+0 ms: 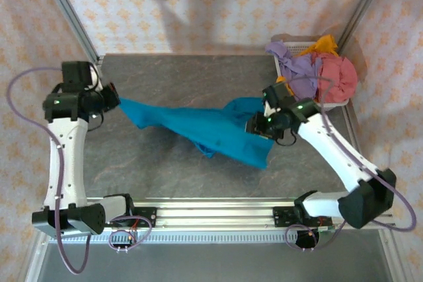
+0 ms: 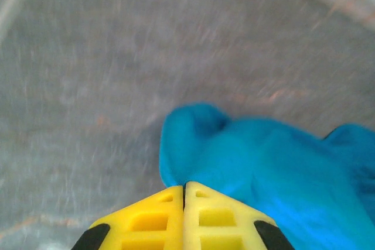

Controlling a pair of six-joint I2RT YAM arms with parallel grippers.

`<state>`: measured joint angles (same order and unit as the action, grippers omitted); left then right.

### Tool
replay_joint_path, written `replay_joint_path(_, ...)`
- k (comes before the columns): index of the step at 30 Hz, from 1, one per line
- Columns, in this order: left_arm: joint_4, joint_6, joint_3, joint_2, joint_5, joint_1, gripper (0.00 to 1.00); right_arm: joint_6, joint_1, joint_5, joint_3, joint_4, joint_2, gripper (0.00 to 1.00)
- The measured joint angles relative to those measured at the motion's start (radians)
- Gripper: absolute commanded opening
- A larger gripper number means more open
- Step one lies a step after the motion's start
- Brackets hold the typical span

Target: Fold and stack the t-shirts

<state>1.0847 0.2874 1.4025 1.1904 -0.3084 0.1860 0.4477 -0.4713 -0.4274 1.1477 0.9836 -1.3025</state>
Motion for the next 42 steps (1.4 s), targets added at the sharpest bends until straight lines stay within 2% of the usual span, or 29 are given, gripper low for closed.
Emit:
replay_joint_path(5, -0.023, 0.003, -0.193, -0.003, -0.026, 0.0, 0.0, 0.047, 0.001, -0.006, -0.048, -0.021, -0.011, 0.47)
replay_joint_path(9, -0.051, 0.003, -0.222, -0.021, -0.033, 0.0, 0.0, 0.071, -0.009, -0.018, -0.13, -0.058, 0.007, 0.45)
replay_joint_path(16, -0.077, 0.007, -0.259, -0.059, -0.047, 0.0, 0.0, 0.127, -0.128, -0.034, -0.368, -0.071, 0.02, 0.4)
replay_joint_path(23, -0.079, 0.019, -0.295, -0.082, -0.051, 0.0, 0.0, 0.194, -0.176, -0.091, -0.53, -0.149, 0.123, 0.38)
replay_joint_path(30, -0.08, 0.026, -0.304, -0.092, -0.051, 0.0, 0.0, 0.235, -0.176, -0.141, -0.57, -0.274, 0.12, 0.3)
replay_joint_path(35, -0.08, 0.027, -0.314, -0.092, -0.051, 0.0, 0.0, 0.24, -0.176, -0.153, -0.57, -0.343, 0.016, 0.28)
replay_joint_path(37, -0.08, 0.027, -0.314, -0.092, -0.051, 0.0, 0.0, 0.241, -0.176, -0.154, -0.568, -0.348, -0.01, 0.22)
replay_joint_path(40, -0.08, 0.026, -0.314, -0.092, -0.051, 0.0, 0.0, 0.241, -0.177, -0.151, -0.56, -0.352, -0.014, 0.03)
replay_joint_path(42, -0.08, 0.026, -0.314, -0.092, -0.051, 0.0, 0.0, 0.242, -0.177, -0.142, -0.555, -0.348, -0.014, 0.0)
